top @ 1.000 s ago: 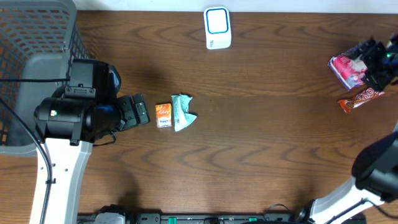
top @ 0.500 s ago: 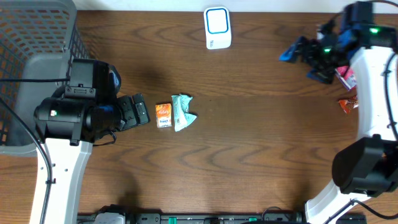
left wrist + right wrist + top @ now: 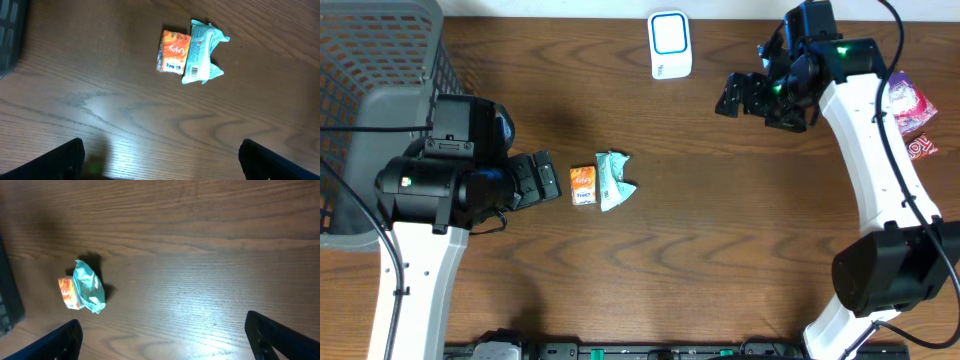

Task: Scan the item barcode
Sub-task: 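Move the right gripper back toward the green wipes pack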

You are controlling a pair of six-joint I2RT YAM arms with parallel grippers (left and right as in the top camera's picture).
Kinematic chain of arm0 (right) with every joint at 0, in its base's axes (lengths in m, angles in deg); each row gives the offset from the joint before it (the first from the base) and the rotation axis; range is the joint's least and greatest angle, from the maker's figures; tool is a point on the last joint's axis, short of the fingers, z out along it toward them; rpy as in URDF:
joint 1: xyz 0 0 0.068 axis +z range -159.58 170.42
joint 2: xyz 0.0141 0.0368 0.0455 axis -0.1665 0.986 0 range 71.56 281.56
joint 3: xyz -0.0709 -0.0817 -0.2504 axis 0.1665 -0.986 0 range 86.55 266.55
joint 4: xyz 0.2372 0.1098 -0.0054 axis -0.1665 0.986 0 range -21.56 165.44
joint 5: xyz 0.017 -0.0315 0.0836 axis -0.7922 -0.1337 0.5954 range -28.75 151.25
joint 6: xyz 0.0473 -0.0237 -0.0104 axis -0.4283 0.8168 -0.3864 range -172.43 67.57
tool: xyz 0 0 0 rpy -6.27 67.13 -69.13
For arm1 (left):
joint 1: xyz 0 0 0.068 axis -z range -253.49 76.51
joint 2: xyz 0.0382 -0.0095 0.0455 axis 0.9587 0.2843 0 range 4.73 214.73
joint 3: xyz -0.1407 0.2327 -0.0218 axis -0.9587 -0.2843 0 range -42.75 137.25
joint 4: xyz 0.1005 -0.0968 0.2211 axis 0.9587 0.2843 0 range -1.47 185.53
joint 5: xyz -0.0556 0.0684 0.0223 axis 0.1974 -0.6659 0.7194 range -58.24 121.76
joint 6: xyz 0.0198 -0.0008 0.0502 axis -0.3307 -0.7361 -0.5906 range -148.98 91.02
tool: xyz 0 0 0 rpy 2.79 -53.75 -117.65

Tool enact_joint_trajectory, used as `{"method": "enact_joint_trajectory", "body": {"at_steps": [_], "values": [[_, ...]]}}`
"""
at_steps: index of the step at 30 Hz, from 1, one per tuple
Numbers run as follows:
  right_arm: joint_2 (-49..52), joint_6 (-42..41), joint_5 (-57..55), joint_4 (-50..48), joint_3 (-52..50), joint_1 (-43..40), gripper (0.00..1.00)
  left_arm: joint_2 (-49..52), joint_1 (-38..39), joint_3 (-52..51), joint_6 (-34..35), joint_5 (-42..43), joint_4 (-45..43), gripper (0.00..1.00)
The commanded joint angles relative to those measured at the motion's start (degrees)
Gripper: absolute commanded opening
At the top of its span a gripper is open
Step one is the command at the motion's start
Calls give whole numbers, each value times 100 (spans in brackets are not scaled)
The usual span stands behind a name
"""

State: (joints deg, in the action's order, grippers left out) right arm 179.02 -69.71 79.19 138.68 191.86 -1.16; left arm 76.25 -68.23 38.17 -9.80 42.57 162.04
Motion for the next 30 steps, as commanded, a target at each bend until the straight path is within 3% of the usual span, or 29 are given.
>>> {"method": "enact_joint_trajectory", "body": {"at_steps": [1, 30], "values": [[50, 101, -153, -20, -37, 24, 99, 0, -22, 2, -116, 11, 20, 98], [50, 17, -151, -50, -37, 26, 99, 0, -22, 2, -116, 9, 20, 98]]}}
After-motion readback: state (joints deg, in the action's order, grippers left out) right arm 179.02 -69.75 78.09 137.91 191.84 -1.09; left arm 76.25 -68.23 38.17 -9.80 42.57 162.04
